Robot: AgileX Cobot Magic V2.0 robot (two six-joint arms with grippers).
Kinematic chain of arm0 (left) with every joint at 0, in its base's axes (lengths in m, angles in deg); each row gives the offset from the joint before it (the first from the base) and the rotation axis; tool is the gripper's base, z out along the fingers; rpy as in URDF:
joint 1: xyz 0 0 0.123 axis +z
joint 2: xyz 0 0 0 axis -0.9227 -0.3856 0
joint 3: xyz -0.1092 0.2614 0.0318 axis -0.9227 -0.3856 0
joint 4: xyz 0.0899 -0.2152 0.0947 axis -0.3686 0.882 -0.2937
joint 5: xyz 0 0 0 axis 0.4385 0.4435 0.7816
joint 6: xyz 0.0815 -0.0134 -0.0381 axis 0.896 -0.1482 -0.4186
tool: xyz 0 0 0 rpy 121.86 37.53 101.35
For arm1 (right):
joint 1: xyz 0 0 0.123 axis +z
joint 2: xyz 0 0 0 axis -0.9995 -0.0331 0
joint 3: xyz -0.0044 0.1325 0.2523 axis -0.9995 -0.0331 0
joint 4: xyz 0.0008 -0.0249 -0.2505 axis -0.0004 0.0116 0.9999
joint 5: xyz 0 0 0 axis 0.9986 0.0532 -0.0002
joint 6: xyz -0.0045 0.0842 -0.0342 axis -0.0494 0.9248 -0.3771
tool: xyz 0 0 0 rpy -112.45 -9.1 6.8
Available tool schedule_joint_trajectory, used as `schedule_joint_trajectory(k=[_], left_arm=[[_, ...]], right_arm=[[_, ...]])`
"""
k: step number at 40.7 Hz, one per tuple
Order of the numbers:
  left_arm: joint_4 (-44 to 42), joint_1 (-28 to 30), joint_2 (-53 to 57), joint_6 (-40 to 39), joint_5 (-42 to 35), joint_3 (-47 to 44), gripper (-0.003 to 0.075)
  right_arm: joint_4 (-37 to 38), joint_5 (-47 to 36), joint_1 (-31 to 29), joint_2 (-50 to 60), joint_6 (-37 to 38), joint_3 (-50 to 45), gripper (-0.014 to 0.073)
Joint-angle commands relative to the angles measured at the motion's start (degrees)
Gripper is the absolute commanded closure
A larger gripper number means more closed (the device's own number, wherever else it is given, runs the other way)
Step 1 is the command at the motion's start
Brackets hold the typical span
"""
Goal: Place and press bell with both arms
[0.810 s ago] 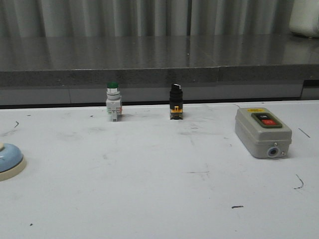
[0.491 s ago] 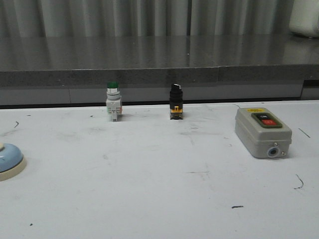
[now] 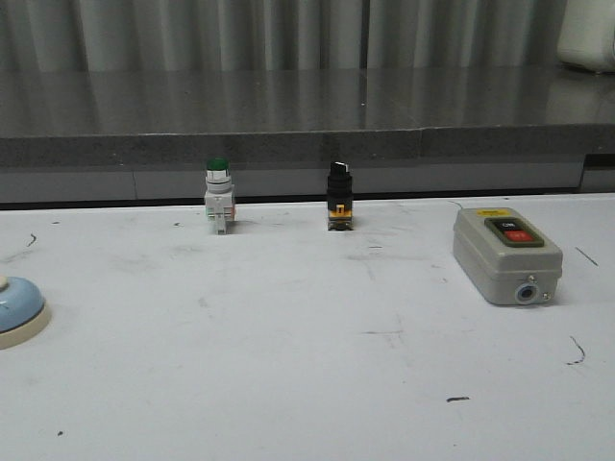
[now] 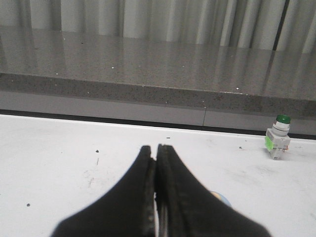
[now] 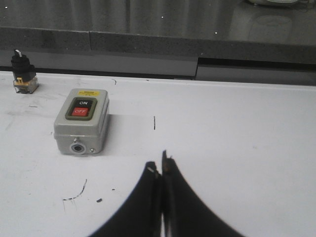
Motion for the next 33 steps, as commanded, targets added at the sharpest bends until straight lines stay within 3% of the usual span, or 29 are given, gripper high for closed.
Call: schedule_joint_trajectory(k=[1,15,21,25,28,33], left_arm=[[0.5,0.0,0.9,-0.5,-4.8,-1.3,0.074],[1.1,0.0,0.9,-0.5,-6.8,-1.3,0.074],[5.2,0.0,0.9,-0.5,-16.2,-1.3,0.074],[5.9,0.0,0.9,-0.5,-22.8,0.5,0.0741],[5.9,0.0,0.5,-0.5,-19.7,4.6,0.0741],[3.7,0.0,-3.5,-0.4,-8.2,12.5,0.0741]], right_arm=[[0.4,-5.1,-0.5,0.9,0.0,0.3,0.0661],[0.3,-8.4,-0.5,0.9,0.0,0.3,0.0661],[0.3,-15.3,-0.5,0.9,0.0,1.9,0.0661],[0.3,-14.7,-0.5,0.9,0.0,5.6,0.0661],[0.3,-12.1,-0.5,0.5,0.0,10.0,0.0661],[0.2,-5.4,-0.5,-3.1,0.0,17.6,0.0661]])
